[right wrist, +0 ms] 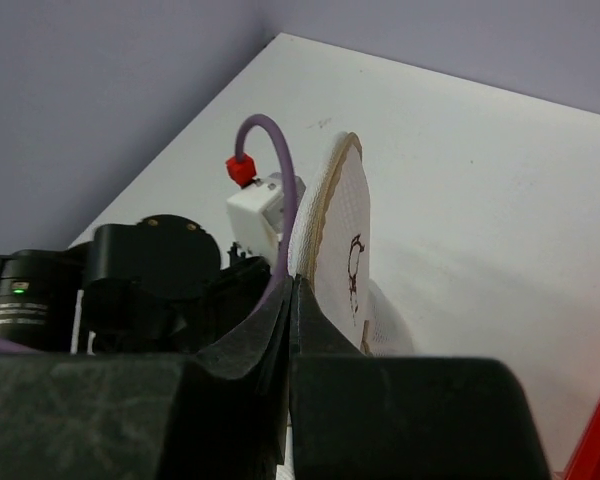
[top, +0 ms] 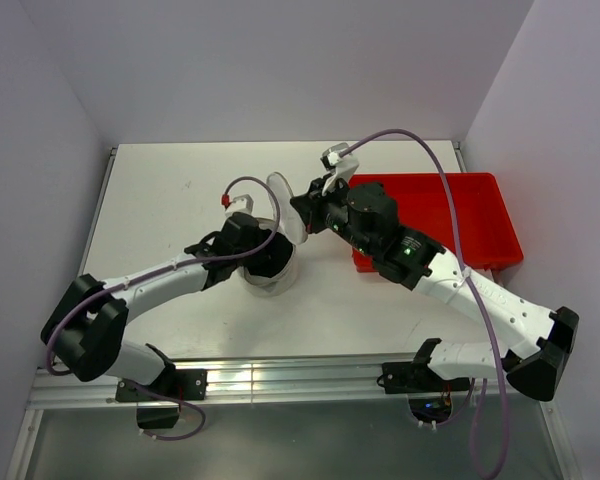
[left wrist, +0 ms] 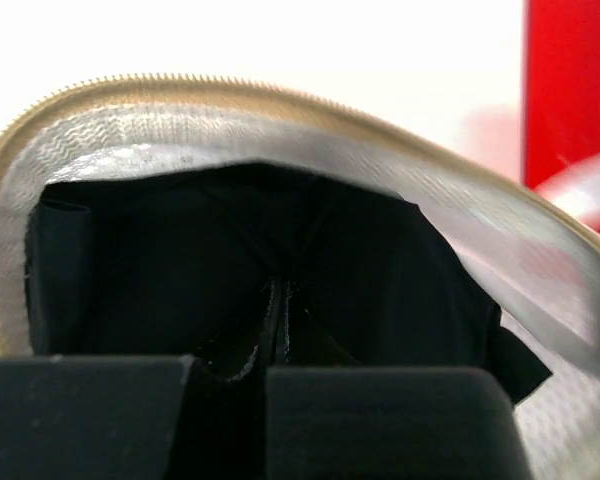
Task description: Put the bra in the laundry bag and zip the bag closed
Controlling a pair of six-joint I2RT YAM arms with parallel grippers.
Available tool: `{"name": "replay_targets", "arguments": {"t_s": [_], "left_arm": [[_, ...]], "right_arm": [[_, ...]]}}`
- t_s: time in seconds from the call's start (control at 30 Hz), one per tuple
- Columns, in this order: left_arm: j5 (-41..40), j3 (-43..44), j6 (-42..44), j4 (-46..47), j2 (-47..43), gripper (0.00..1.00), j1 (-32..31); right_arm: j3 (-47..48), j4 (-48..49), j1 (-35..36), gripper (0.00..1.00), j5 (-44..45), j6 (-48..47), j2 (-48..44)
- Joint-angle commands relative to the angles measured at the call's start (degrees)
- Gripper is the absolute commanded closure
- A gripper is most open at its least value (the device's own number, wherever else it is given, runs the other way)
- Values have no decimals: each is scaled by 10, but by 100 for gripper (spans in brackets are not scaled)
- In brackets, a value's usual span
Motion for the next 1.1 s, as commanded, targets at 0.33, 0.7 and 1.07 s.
{"name": "replay_targets", "arguments": {"t_s": [0.33,0.7,1.07], "left_arm": [[-10,49,-9,-47,-176,38,-4],[-55,-52,-19,-189,-329,39,25],[31,-78,26,-23,-260,89,53]], "right_arm": [[-1,13,-6,100,52,11,-15],[-1,-10,-7,100,85,25,-21],[-10,-27,-5,100,84,36,-37]]}}
